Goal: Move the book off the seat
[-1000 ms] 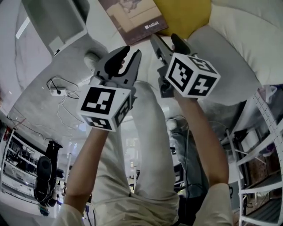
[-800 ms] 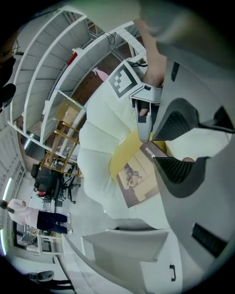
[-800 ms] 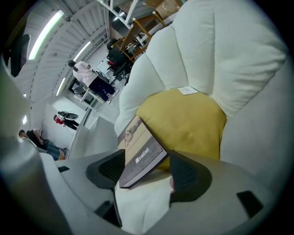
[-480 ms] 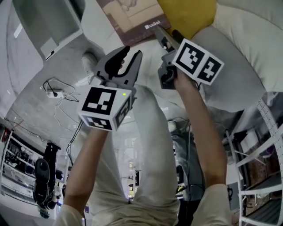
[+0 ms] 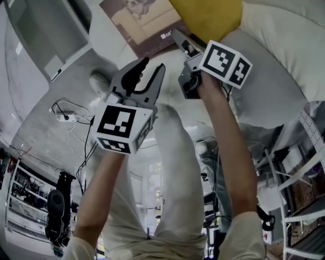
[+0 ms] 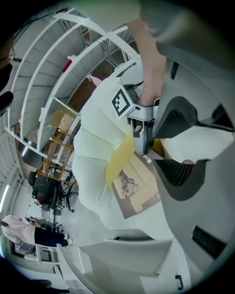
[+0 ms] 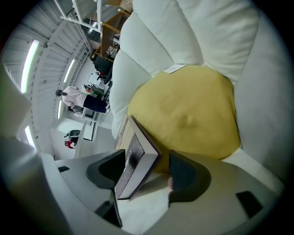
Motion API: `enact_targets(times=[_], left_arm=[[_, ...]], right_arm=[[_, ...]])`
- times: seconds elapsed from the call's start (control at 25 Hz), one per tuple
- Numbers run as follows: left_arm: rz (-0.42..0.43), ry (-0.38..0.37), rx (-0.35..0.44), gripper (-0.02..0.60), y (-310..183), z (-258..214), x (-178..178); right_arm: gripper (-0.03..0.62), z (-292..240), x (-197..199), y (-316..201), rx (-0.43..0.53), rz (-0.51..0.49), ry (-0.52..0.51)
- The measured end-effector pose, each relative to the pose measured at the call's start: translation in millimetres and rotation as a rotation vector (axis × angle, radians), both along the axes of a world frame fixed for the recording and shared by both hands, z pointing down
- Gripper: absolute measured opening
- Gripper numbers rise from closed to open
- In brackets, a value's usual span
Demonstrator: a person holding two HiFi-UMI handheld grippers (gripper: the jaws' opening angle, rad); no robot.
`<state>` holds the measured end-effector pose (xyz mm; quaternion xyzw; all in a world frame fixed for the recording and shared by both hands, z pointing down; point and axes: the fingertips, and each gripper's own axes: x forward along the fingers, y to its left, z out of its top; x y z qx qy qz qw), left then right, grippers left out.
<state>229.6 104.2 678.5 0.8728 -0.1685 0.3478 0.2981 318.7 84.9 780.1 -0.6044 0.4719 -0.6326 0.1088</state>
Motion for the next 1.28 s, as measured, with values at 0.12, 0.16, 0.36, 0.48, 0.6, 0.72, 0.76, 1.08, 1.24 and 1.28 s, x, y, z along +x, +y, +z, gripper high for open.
enact_targets(times=[0.12,0.16,0.36,0.48,0.6,0.72,0.76,1.08,1.24,1.28], left_arm=[[0.005,-0.006,-0.010,0.126,-1.4,4.2,-9.5],[0.003,-0.005,-0.015,0.126,-0.3,5.1,-12.4],[-0.011,0.009,-0.010,0.124,2.6,-2.7,-18.1],[-0.019,0.010,-0.012,0.124,3.1,-10.6,-19.2],[-0.022,0.022,0.003,0.124,1.0,-23.6,-16.5],[-0.025,0.031,0.020,0.124,-2.6,-35.2,-15.6],[-0.026,0.033,0.023,0.124,-3.6,-39.1,-16.0],[-0.029,0.031,0.031,0.124,-8.2,-71.6,-31.1],[-0.027,0.035,0.063,0.124,-14.0,-90.7,-43.0],[-0.030,0.032,0.069,0.124,-14.0,-97.7,-43.4]], right_arm=[[0.283,8.5,-8.7,-7.6,0.001,-0.042,-0.014],[0.270,10.8,-11.1,-9.0,0.000,-0.046,-0.024],[0.202,3.7,-12.4,-10.0,0.033,0.003,-0.087],[0.186,-5.0,-15.0,-6.5,0.045,0.025,-0.094],[0.169,-20.1,-16.8,-4.8,0.076,0.045,-0.101],[0.155,-31.8,-16.9,-4.3,0.122,0.070,-0.120],[0.153,-35.6,-16.8,-4.2,0.133,0.090,-0.135],[0.149,-70.6,-21.1,9.9,0.175,0.113,-0.132],[0.149,-90.2,-33.7,11.9,0.200,0.149,-0.180],[0.149,-99.0,-32.7,13.4,0.211,0.158,-0.189]])
